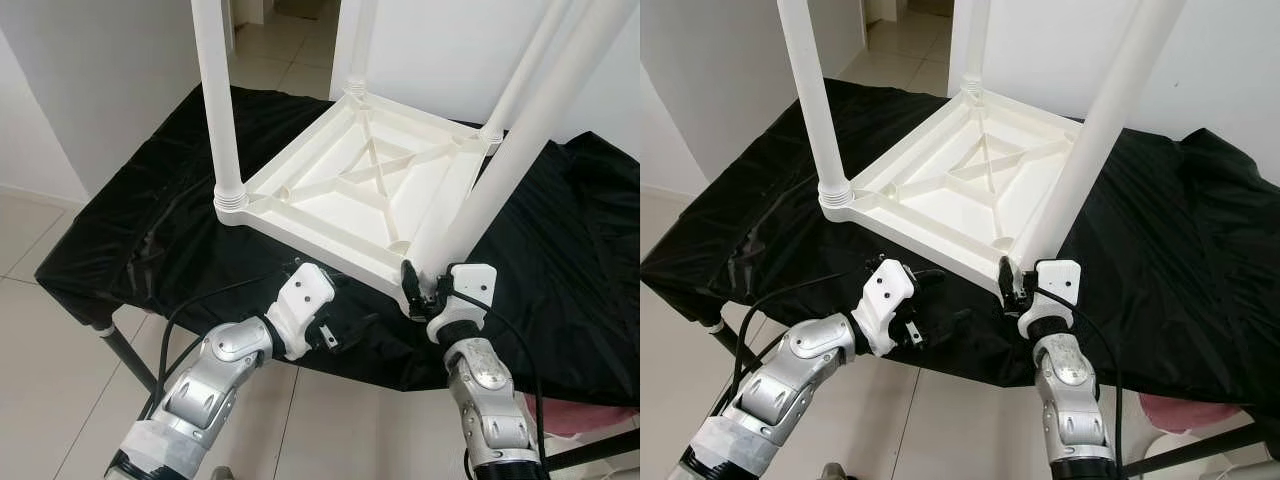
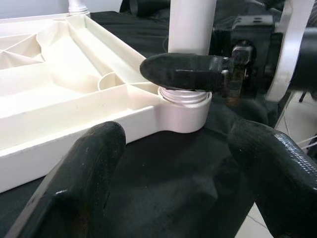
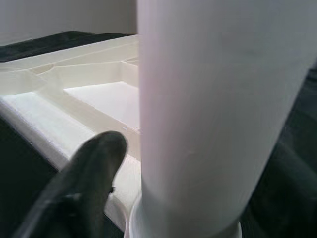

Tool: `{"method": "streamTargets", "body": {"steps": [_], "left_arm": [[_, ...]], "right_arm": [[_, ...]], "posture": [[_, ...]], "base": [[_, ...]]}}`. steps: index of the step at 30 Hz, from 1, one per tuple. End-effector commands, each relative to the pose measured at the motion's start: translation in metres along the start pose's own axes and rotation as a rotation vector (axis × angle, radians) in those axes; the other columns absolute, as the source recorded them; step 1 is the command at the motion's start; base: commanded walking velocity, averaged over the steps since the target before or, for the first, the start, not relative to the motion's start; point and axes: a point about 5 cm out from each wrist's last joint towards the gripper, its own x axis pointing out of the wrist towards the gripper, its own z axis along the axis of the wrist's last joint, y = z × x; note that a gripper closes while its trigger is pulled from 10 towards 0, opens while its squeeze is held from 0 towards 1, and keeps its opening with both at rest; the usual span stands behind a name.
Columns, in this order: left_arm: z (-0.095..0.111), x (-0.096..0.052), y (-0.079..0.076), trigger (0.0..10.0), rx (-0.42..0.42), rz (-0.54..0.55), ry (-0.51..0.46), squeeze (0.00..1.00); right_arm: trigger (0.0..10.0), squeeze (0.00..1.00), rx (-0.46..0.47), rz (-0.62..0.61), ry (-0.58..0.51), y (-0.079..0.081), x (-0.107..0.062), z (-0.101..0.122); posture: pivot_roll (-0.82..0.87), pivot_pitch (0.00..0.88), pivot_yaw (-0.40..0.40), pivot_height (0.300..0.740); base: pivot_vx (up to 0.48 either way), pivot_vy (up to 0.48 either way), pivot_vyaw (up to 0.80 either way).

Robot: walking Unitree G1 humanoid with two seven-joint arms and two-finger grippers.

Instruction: Building children table

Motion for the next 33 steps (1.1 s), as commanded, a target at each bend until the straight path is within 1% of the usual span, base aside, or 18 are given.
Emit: {"method": "streamTargets", "body": {"steps": [1, 3, 4, 10, 11, 13, 14, 16, 20, 23, 24, 26, 27, 28, 29, 30, 31, 33], "left_arm": [[-0.001, -0.001, -0.002, 10.0, -0.003, -0.027, 0.01, 0.0], [-0.001, -0.001, -0.002, 10.0, -0.004, -0.028, 0.009, 0.0], [-0.001, -0.001, -0.002, 10.0, -0.004, -0.029, 0.009, 0.0], [-0.001, 0.0, -0.001, 10.0, -0.003, -0.033, 0.009, 0.0], [-0.001, 0.0, -0.001, 10.0, -0.003, -0.033, 0.009, 0.0], [-0.001, 0.001, -0.001, 10.0, -0.004, -0.036, 0.008, 0.0], [-0.001, 0.001, -0.001, 10.0, -0.004, -0.036, 0.008, 0.0], [-0.001, 0.002, -0.001, 10.0, -0.002, -0.039, 0.007, 0.0], [0.001, 0.004, 0.0, 10.0, 0.011, -0.041, 0.007, 0.0], [0.001, 0.003, 0.001, 10.0, 0.018, -0.034, 0.013, 0.0], [0.0, 0.002, 0.0, 10.0, 0.017, -0.037, 0.014, 0.0], [0.0, 0.002, -0.001, 10.0, 0.016, -0.039, 0.014, 0.0], [0.0, 0.002, -0.002, 10.0, 0.015, -0.039, 0.014, 0.0], [0.0, 0.002, -0.003, 10.0, 0.014, -0.039, 0.014, 0.0], [0.0, 0.003, -0.002, 10.0, 0.013, -0.038, 0.013, 0.0], [0.0, 0.003, -0.002, 10.0, 0.013, -0.038, 0.013, 0.0], [0.0, 0.003, -0.002, 10.0, 0.012, -0.038, 0.012, 0.0], [0.001, 0.004, -0.002, 10.0, 0.012, -0.038, 0.011, 0.0]], "right_arm": [[10.0, 1.0, 0.012, 0.039, 0.007, -0.006, -0.001, -0.003], [10.0, 0.99, 0.008, 0.093, 0.012, -0.011, 0.0, -0.004], [10.0, 0.0, 0.002, 0.127, 0.012, -0.014, 0.001, -0.004], [10.0, 0.0, -0.002, 0.279, 0.018, -0.015, 0.005, -0.005], [10.0, 0.0, -0.002, 0.279, 0.018, -0.015, 0.005, -0.005], [10.0, 0.0, -0.003, 0.367, 0.028, -0.012, 0.011, -0.005], [10.0, 0.0, -0.003, 0.367, 0.028, -0.012, 0.011, -0.005], [10.0, 0.0, -0.012, 0.443, 0.044, -0.008, 0.019, -0.005], [10.0, 0.0, -0.032, 0.482, 0.051, -0.008, 0.033, -0.006], [10.0, 0.0, -0.041, 0.495, 0.057, -0.009, 0.036, -0.007], [8.7, 0.0, -0.039, 0.494, 0.061, -0.01, 0.036, -0.008], [8.7, 0.0, -0.036, 0.494, 0.063, -0.01, 0.036, -0.009], [7.0, 0.0, -0.035, 0.499, 0.067, -0.011, 0.036, -0.01], [7.0, 0.0, -0.035, 0.503, 0.069, -0.011, 0.035, -0.011], [3.1, 0.0, -0.04, 0.507, 0.069, -0.012, 0.036, -0.012], [3.1, 0.0, -0.04, 0.507, 0.069, -0.012, 0.036, -0.012], [0.0, 0.0, -0.039, 0.51, 0.071, -0.012, 0.036, -0.012], [0.0, 0.0, -0.037, 0.511, 0.07, -0.012, 0.035, -0.013]], "posture": [[0.03, 0.072, -0.048, 0.74], [0.03, 0.075, -0.044, 0.74], [0.03, 0.075, -0.043, 0.74], [0.02, 0.077, -0.034, 0.74], [0.02, 0.077, -0.034, 0.74], [0.01, 0.077, -0.031, 0.74], [0.01, 0.077, -0.031, 0.74], [0.01, 0.076, -0.028, 0.74], [0.02, 0.078, -0.036, 0.74], [0.02, 0.083, -0.035, 0.74], [0.02, 0.085, -0.037, 0.74], [0.02, 0.085, -0.037, 0.74], [0.02, 0.086, -0.039, 0.74], [0.02, 0.086, -0.039, 0.74], [0.02, 0.088, -0.04, 0.74], [0.02, 0.088, -0.04, 0.74], [0.02, 0.089, -0.041, 0.74], [0.02, 0.089, -0.041, 0.74]], "base": [[0.0, 0.0, 0.0], [0.0, 0.0, 0.0], [0.0, 0.0, 0.0], [0.0, 0.0, 0.0], [0.0, 0.0, 0.0], [0.0, 0.0, 0.0], [0.0, 0.0, 0.0], [0.0, 0.0, 0.0], [0.0, 0.0, 0.0], [0.0, 0.0, 0.0], [0.0, 0.0, 0.0], [0.0, 0.0, 0.0], [0.0, 0.0, 0.0], [0.0, 0.0, 0.0], [0.0, 0.0, 0.0], [0.0, 0.0, 0.0], [0.0, 0.0, 0.0], [0.0, 0.0, 0.0]]}}
